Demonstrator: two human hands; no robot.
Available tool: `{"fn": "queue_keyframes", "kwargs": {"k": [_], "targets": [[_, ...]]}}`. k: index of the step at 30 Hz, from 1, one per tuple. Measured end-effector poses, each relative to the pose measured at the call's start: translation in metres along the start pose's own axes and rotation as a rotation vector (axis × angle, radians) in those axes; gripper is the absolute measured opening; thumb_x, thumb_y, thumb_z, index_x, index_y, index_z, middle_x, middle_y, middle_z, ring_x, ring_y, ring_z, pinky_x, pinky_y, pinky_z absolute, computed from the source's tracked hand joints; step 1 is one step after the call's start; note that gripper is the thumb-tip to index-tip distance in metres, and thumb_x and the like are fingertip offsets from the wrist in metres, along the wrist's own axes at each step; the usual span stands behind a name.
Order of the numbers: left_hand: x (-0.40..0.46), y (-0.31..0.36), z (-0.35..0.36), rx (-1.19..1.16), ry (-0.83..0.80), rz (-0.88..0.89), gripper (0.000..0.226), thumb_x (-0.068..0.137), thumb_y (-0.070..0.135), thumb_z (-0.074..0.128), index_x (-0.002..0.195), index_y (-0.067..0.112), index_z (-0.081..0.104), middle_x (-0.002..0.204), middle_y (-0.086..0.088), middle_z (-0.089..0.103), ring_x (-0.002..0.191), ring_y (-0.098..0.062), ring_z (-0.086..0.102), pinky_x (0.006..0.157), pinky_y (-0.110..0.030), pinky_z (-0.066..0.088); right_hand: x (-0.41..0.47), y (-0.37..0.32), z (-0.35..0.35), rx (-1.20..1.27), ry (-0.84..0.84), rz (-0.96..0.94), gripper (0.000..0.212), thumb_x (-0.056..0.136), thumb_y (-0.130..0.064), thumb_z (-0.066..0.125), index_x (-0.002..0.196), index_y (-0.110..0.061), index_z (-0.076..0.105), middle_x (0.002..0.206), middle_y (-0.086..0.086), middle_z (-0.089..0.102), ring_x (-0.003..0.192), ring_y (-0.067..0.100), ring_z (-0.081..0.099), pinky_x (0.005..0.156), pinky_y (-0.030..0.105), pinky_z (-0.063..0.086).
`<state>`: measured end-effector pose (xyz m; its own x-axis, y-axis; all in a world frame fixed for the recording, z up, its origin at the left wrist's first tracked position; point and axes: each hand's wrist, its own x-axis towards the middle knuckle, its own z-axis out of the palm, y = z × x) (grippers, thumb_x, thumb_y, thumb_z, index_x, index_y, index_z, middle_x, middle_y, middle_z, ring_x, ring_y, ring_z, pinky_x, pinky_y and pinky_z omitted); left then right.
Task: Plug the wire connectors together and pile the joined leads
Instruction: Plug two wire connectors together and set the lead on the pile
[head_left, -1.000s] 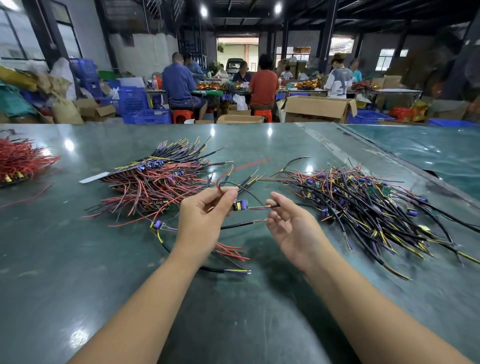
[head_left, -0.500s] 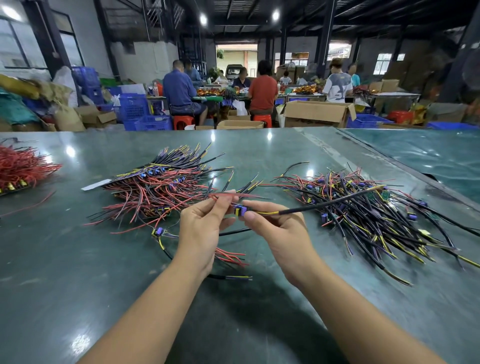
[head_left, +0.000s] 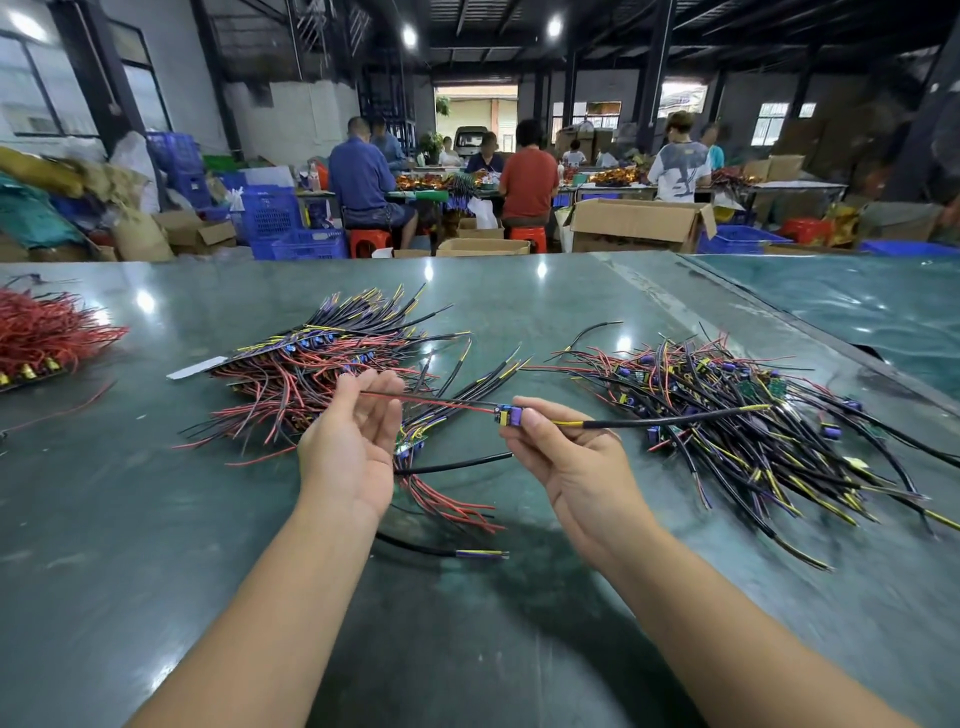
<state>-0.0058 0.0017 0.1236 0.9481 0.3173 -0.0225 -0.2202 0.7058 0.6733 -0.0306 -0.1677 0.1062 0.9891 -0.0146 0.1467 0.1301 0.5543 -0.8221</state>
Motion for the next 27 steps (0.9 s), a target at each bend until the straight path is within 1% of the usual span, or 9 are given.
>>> {"fn": "queue_keyframes", "kwargs": {"k": [8, 11, 14, 15, 16, 18, 20, 23, 27], "targets": [[0.006, 0.001, -0.006, -0.049, 0.037, -0.077, 0.028, 0.101, 0.025, 0.041, 0.090, 0.010, 0.061, 0.068, 0.003, 0.072, 0.059, -0.002, 0.067, 0.053, -0.013, 0.052, -0.001, -0.001, 0.000, 0.031, -0.033, 0.016, 0.016, 0.086, -0.003, 0.058, 0.086, -0.008, 0.073, 0.079, 0.009, 0.073, 0.073, 0.013, 0.070, 0.068, 0.018, 0.054], [0.001, 0.001, -0.002, -0.054, -0.103, -0.083, 0.032, 0.092, 0.045, 0.049, 0.093, 0.017, 0.064, 0.080, 0.005, 0.073, 0.070, -0.004, 0.069, 0.059, -0.016, 0.055, -0.001, -0.004, -0.001, 0.051, -0.024, 0.002, 0.013, 0.079, -0.009, 0.063, 0.082, -0.011, 0.075, 0.080, 0.009, 0.072, 0.075, 0.013, 0.070, 0.069, 0.018, 0.054], [-0.012, -0.010, 0.006, 0.153, -0.361, -0.156, 0.065, 0.064, 0.067, 0.062, 0.108, 0.019, 0.063, 0.095, 0.002, 0.073, 0.086, -0.011, 0.069, 0.066, -0.022, 0.057, 0.000, -0.005, -0.003, 0.053, 0.001, -0.018, 0.014, 0.084, -0.005, 0.060, 0.085, -0.009, 0.073, 0.079, 0.008, 0.073, 0.074, 0.013, 0.070, 0.069, 0.018, 0.054], [-0.017, -0.018, 0.008, 0.247, -0.448, -0.179, 0.069, 0.059, 0.065, 0.070, 0.110, 0.020, 0.064, 0.097, 0.001, 0.073, 0.087, -0.012, 0.069, 0.069, -0.025, 0.057, 0.000, -0.004, -0.004, 0.040, -0.004, -0.020, 0.015, 0.087, -0.003, 0.058, 0.087, -0.008, 0.072, 0.080, 0.008, 0.073, 0.074, 0.013, 0.070, 0.069, 0.018, 0.054], [-0.021, -0.025, 0.008, 0.332, -0.520, -0.183, 0.062, 0.059, 0.058, 0.075, 0.107, 0.020, 0.068, 0.094, 0.001, 0.073, 0.085, -0.012, 0.069, 0.070, -0.026, 0.056, -0.001, -0.004, -0.004, 0.011, -0.026, -0.020, 0.017, 0.089, -0.002, 0.056, 0.088, -0.008, 0.072, 0.081, 0.008, 0.073, 0.075, 0.013, 0.070, 0.069, 0.018, 0.054], [-0.028, -0.038, 0.009, 0.460, -0.562, -0.133, 0.030, 0.070, 0.038, 0.071, 0.091, 0.018, 0.076, 0.082, 0.002, 0.073, 0.077, -0.008, 0.068, 0.071, -0.024, 0.053, -0.004, -0.005, -0.002, -0.098, -0.105, -0.030, 0.020, 0.091, 0.000, 0.054, 0.092, -0.005, 0.073, 0.088, 0.011, 0.074, 0.076, 0.012, 0.068, 0.071, 0.017, 0.053], [-0.028, -0.043, 0.008, 0.515, -0.498, -0.089, 0.016, 0.079, 0.024, 0.064, 0.078, 0.014, 0.077, 0.078, -0.001, 0.074, 0.075, -0.007, 0.069, 0.069, -0.021, 0.052, -0.006, -0.004, 0.000, -0.213, -0.107, -0.057, 0.018, 0.091, 0.000, 0.055, 0.096, -0.003, 0.072, 0.091, 0.010, 0.074, 0.076, 0.010, 0.068, 0.071, 0.017, 0.052], [-0.024, -0.042, 0.007, 0.450, -0.434, -0.068, 0.014, 0.085, 0.014, 0.060, 0.086, 0.011, 0.074, 0.082, -0.006, 0.074, 0.077, -0.011, 0.070, 0.066, -0.019, 0.054, -0.004, -0.004, -0.001, -0.319, 0.041, -0.101, 0.014, 0.089, -0.006, 0.060, 0.091, -0.013, 0.072, 0.078, -0.003, 0.073, 0.073, 0.006, 0.067, 0.071, 0.017, 0.052], [-0.023, -0.041, 0.008, 0.375, -0.355, -0.028, 0.013, 0.088, 0.010, 0.059, 0.084, 0.008, 0.071, 0.075, -0.007, 0.073, 0.069, -0.010, 0.069, 0.063, -0.017, 0.055, -0.003, -0.007, -0.003, -0.108, 0.050, -0.047, 0.010, 0.087, -0.001, 0.060, 0.086, -0.006, 0.069, 0.071, 0.001, 0.069, 0.068, 0.010, 0.065, 0.071, 0.019, 0.055]]}}
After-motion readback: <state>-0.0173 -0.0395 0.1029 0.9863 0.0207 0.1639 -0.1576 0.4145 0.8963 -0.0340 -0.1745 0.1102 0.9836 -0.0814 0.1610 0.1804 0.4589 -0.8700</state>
